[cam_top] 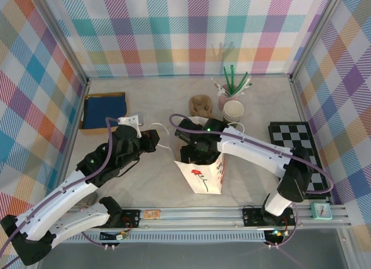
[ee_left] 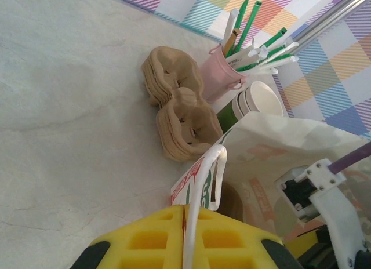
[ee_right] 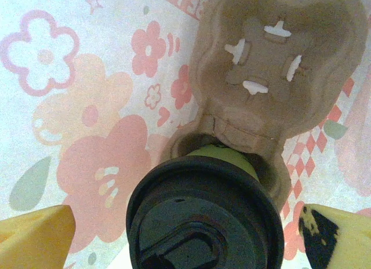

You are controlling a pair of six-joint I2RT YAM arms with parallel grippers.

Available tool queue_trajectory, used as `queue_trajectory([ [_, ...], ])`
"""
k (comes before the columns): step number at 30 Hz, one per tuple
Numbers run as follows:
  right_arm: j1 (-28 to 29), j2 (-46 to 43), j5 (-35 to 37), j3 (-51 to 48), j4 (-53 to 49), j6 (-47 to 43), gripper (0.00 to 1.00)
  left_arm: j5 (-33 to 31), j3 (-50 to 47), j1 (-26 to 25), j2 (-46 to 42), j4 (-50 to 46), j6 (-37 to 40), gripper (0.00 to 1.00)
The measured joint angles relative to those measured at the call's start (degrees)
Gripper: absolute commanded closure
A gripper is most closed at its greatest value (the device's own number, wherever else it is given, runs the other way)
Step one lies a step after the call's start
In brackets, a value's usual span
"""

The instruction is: Pack the takeout coffee

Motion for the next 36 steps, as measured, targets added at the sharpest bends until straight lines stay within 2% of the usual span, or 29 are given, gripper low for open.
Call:
queue_trajectory([
  [6, 0.0, -0.4, 0.4, 1.7, -0.9, 0.0, 0.01, 0.0, 0.0, 0.0, 0.2, 0.1, 0.0, 0.86],
  [36, 0.0, -5.4, 4.2, 7.8, -1.8, -2.4, 0.01, 0.4, 3.7, 0.0, 0.8, 2.3, 1.2, 0.87],
])
